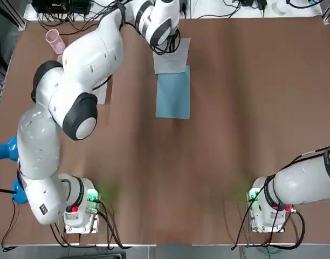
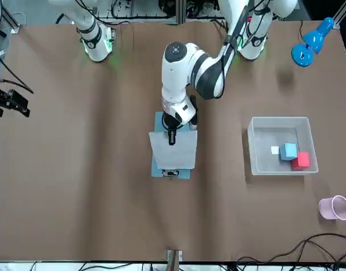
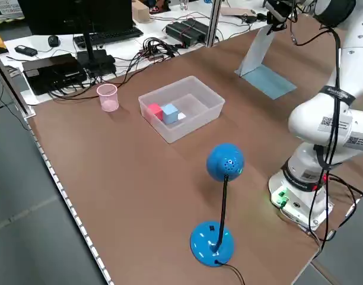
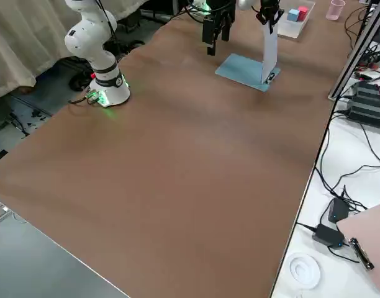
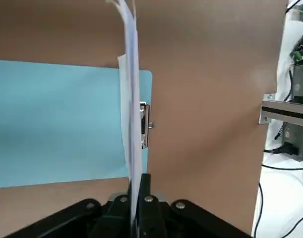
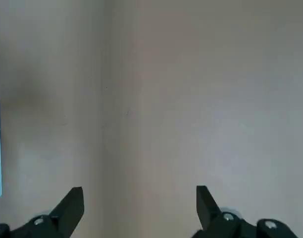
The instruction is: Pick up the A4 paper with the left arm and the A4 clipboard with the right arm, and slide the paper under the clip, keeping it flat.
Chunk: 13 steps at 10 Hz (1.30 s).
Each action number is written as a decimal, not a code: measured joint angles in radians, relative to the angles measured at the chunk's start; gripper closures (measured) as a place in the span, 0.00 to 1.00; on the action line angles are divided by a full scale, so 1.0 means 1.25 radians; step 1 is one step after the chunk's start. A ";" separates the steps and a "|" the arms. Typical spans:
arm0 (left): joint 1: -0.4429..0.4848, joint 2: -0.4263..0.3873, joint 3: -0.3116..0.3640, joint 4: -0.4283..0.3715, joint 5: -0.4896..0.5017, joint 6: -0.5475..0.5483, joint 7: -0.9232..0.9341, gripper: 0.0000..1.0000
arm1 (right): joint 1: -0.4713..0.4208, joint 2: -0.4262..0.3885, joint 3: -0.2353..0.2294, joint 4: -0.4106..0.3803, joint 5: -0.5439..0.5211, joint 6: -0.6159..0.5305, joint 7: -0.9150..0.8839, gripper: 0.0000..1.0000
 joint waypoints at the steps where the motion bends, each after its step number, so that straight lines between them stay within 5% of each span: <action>1: 0.000 0.005 0.001 -0.002 -0.020 0.001 0.000 0.99 | -0.004 0.000 0.000 0.000 0.000 0.007 0.000 0.00; 5: -0.001 0.021 0.001 -0.005 -0.045 -0.003 0.002 0.99 | -0.012 0.000 0.005 0.000 0.010 0.009 0.000 0.00; 9: -0.010 0.019 -0.021 -0.033 -0.058 -0.059 0.022 0.99 | -0.153 0.000 0.162 -0.005 0.013 0.009 0.001 0.00; 13: -0.011 0.002 -0.040 -0.033 -0.078 -0.168 0.052 0.99 | -0.178 0.000 0.187 -0.014 0.013 0.004 0.001 0.00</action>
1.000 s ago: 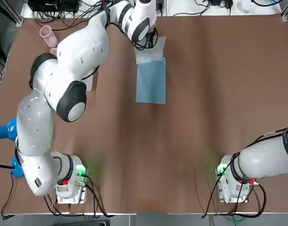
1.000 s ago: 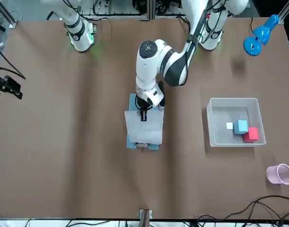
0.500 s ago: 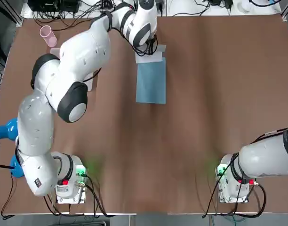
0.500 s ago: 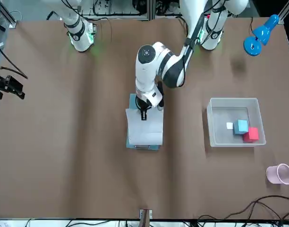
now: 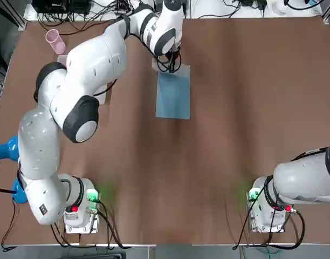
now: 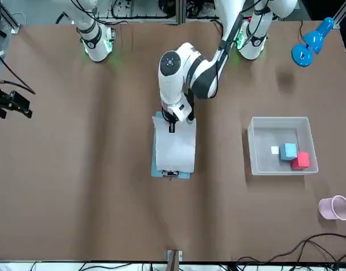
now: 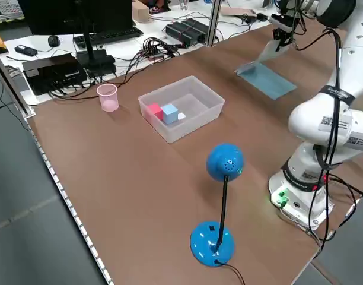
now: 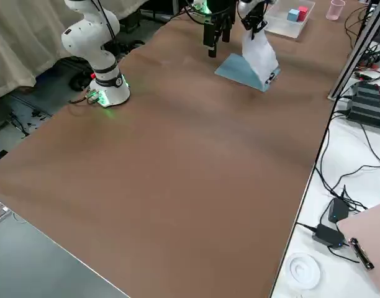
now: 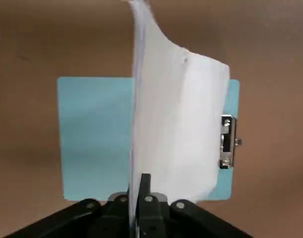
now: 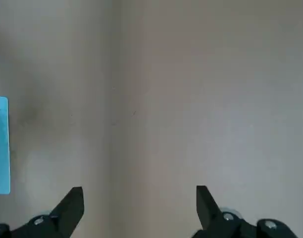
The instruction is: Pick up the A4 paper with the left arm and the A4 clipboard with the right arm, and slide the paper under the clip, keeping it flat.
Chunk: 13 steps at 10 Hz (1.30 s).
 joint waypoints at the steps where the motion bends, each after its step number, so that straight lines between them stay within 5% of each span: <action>1: 0.000 0.001 -0.004 -0.003 -0.001 -0.010 0.004 0.99 | 0.000 0.000 0.000 0.000 0.000 0.000 0.000 0.00; 13: -0.050 0.017 -0.019 -0.024 0.038 0.059 0.032 0.99 | -0.019 0.000 0.001 -0.002 0.000 -0.005 0.000 0.00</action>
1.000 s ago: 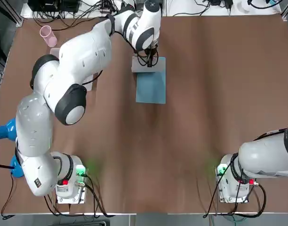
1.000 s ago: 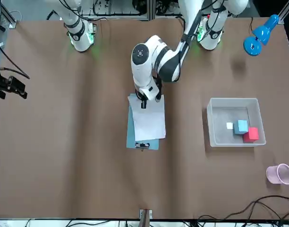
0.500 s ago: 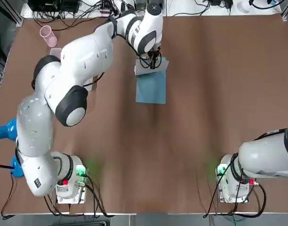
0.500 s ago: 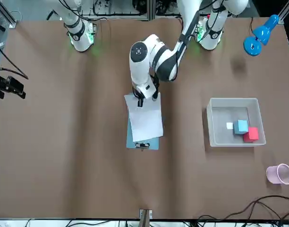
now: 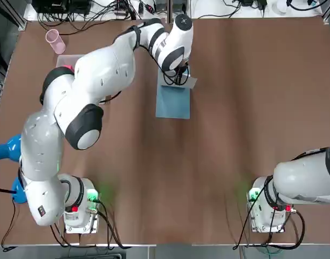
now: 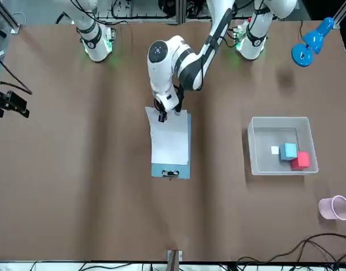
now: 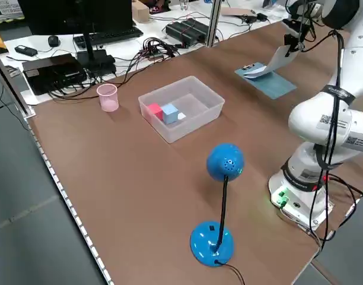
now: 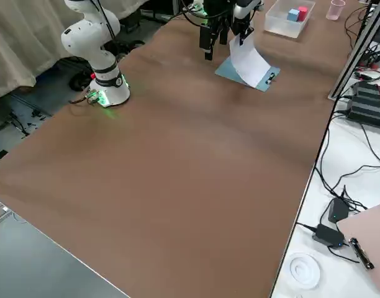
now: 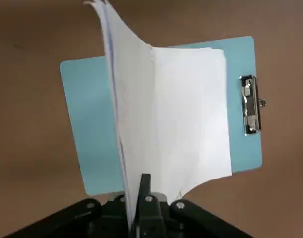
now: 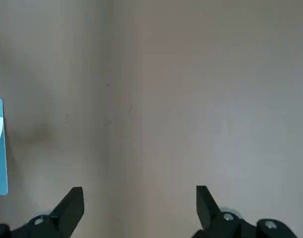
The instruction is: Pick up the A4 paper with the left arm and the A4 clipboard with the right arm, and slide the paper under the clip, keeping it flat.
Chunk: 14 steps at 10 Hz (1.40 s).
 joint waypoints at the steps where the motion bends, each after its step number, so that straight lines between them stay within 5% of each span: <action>1: 0.003 0.000 0.001 -0.003 0.000 0.005 0.000 0.99 | 0.000 0.000 0.000 0.000 0.000 0.000 0.000 0.00; 14: 0.042 0.013 0.003 -0.007 -0.045 0.084 -0.038 0.99 | -0.003 0.000 0.000 -0.001 0.000 -0.006 0.000 0.00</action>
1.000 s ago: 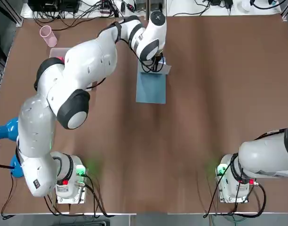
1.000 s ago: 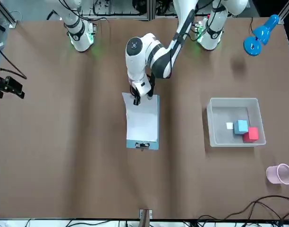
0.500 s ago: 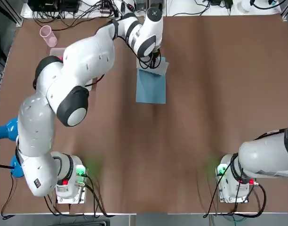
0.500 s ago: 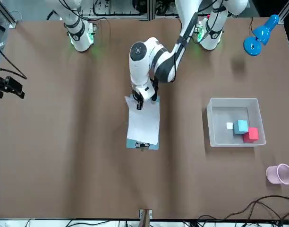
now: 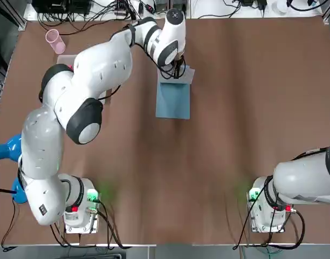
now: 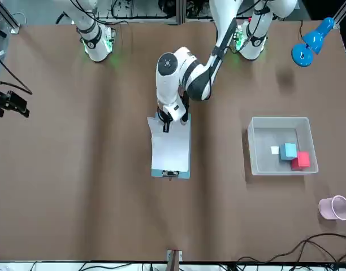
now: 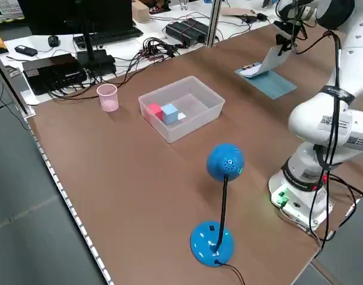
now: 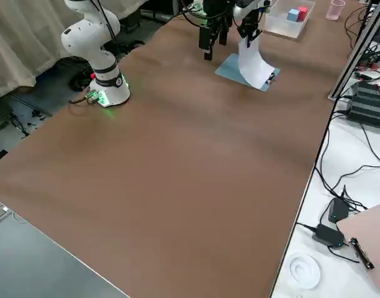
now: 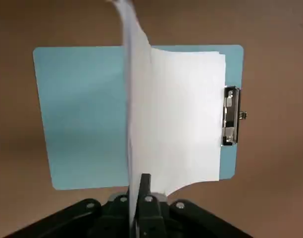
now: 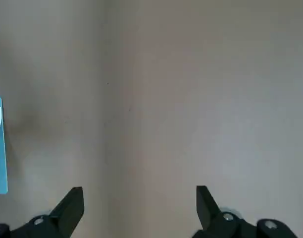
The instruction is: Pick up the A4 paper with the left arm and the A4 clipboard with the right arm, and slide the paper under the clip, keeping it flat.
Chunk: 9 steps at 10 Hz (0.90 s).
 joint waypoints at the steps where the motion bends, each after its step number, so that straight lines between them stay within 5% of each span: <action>1: 0.005 0.002 0.001 0.000 -0.008 0.003 -0.008 0.99 | -0.001 0.000 0.000 0.000 0.000 -0.001 0.000 0.00; 9: 0.029 0.005 0.002 0.001 -0.035 0.008 -0.039 0.99 | -0.004 0.000 0.000 -0.004 0.000 -0.004 0.000 0.00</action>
